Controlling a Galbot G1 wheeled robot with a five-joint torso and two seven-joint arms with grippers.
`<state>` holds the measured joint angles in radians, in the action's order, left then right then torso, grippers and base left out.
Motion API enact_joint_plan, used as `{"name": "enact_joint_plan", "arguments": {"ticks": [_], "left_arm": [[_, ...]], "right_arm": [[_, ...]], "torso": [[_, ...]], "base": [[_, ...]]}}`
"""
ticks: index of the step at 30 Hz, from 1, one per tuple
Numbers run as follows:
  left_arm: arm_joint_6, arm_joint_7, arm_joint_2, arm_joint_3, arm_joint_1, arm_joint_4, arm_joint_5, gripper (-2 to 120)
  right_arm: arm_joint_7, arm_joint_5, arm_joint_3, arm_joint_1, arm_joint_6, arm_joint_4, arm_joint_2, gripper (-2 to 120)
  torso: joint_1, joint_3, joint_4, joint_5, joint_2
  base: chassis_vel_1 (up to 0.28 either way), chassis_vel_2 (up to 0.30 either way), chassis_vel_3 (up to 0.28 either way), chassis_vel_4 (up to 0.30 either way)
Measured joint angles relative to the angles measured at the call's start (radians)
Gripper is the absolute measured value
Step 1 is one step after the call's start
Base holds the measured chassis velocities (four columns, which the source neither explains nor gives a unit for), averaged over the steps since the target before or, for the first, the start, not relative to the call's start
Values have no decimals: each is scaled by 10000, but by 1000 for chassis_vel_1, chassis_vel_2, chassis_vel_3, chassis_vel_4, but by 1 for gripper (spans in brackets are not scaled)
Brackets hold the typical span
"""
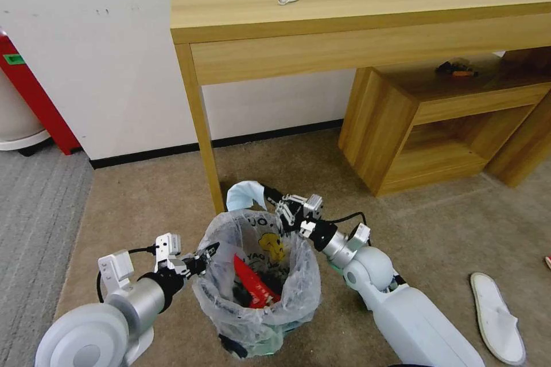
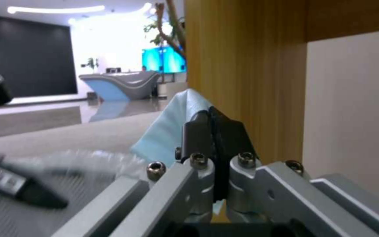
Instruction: Pick up the trash bin and place the garbage on the floor into it.
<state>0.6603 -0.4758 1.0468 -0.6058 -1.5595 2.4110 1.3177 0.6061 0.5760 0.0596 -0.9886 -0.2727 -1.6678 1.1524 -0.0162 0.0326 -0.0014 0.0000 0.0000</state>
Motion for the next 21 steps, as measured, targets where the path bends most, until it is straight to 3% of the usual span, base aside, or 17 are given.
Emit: {"name": "enact_joint_plan", "arguments": {"ticks": [15, 21], "left_arm": [[32, 18, -19, -139, -173, 12, -37, 3], [57, -2, -9, -147, -259, -44, -117, 3]], "right_arm": [[119, 105, 230, 28, -35, -130, -30, 0], [11, 729, 361, 117, -83, -654, -82, 0]], "torso": [[0, 0, 0, 0, 0], [0, 0, 0, 0, 0]], "base": [[0, 0, 0, 0], [0, 0, 0, 0]]}}
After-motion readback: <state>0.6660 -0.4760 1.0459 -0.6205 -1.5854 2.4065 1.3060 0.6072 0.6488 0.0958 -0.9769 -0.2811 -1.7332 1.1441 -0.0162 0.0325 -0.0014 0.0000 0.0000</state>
